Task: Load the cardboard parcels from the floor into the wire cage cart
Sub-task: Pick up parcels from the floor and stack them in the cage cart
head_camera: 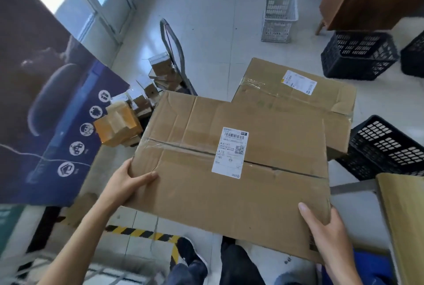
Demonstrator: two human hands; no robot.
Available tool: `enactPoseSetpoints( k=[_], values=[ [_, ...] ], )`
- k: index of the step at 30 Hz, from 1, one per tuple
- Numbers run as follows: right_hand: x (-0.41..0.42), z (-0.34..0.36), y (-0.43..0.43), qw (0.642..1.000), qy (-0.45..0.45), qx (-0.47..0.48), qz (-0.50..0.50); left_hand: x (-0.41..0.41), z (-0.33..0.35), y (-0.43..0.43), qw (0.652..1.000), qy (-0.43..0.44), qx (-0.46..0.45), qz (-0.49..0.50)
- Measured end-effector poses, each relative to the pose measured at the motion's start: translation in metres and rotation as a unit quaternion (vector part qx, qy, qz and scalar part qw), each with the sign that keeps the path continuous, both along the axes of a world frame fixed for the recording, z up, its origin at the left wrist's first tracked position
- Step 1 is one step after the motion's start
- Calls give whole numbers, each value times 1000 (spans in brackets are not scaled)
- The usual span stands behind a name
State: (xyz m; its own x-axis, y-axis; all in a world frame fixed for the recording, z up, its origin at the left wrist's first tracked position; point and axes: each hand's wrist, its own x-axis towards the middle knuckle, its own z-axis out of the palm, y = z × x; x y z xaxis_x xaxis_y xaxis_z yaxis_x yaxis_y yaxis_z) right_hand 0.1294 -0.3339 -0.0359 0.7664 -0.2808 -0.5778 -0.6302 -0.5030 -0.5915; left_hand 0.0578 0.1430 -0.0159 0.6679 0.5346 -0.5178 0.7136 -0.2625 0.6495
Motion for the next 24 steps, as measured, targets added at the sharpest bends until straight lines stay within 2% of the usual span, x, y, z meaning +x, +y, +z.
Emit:
enactPoseSetpoints(
  k=[6, 12, 19, 24],
  values=[
    [19, 29, 105, 979, -58, 71, 182, -150, 59, 32, 977, -34, 68, 199],
    [-16, 63, 230, 905, -95, 173, 377, -334, 99, 10, 905, -56, 96, 411],
    [-171, 87, 348, 798, -63, 178, 573, -559, 125, -74, 778, -90, 140, 605],
    [-327, 88, 386, 743, -39, 184, 642, -719, 133, -135, 713, -86, 150, 680]
  ],
)
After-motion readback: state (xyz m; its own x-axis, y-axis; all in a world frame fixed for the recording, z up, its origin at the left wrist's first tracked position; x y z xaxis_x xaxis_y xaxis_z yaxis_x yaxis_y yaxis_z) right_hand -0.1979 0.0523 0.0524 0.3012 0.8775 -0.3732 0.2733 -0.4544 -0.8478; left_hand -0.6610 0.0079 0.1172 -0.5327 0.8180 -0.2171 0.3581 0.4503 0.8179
